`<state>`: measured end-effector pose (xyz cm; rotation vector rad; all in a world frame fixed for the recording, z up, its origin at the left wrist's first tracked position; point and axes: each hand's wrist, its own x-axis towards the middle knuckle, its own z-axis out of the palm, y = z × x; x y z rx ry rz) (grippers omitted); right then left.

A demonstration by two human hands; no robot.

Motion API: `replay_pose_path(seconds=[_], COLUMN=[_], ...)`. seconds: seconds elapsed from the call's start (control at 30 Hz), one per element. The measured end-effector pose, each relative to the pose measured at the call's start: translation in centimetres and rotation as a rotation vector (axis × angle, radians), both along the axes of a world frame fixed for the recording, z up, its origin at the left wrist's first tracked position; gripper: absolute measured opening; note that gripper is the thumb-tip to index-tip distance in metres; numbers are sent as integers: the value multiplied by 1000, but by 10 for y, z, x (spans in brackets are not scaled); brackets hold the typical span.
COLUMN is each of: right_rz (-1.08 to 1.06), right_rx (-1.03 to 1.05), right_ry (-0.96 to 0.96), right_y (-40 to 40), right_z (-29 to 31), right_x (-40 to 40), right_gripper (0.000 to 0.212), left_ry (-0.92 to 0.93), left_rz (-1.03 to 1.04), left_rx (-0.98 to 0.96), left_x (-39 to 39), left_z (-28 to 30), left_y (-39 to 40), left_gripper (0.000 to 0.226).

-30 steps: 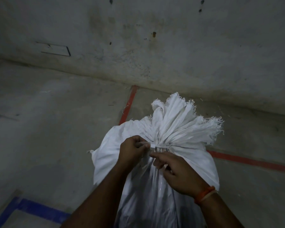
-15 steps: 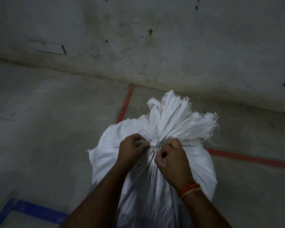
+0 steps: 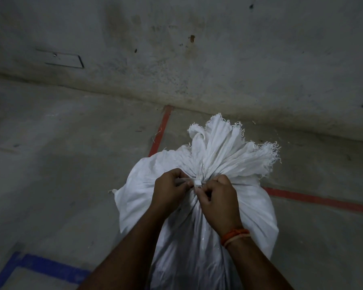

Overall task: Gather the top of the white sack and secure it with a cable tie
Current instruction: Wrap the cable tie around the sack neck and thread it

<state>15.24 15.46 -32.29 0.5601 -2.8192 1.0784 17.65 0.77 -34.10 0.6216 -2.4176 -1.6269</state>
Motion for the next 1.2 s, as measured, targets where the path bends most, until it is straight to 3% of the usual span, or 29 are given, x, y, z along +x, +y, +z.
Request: replay_pose_path(seconds=[0.33, 0.63, 0.87, 0.97, 1.03, 1.2], right_rz=[-141, 49, -81, 35, 165, 136], right_rx=[-160, -174, -328, -339, -320, -293], right_ry=[-58, -95, -165, -293, -345, -269], right_y=[-13, -1, -9, -3, 4, 5], right_z=[-7, -3, -7, -2, -1, -2], right_x=[-4, -9, -7, -13, -18, -19], right_gripper=[38, 19, 32, 21, 32, 24], left_ry=[-1, 13, -5, -8, -11, -16], left_rz=[-62, -7, -51, -26, -11, -39], left_rx=[-21, 63, 39, 31, 31, 50], left_x=[1, 1, 2, 3, 2, 2], left_z=[3, -2, 1, 2, 2, 1], left_y=[-1, -3, -4, -3, -3, -3], left_gripper=[9, 11, 13, 10, 10, 13])
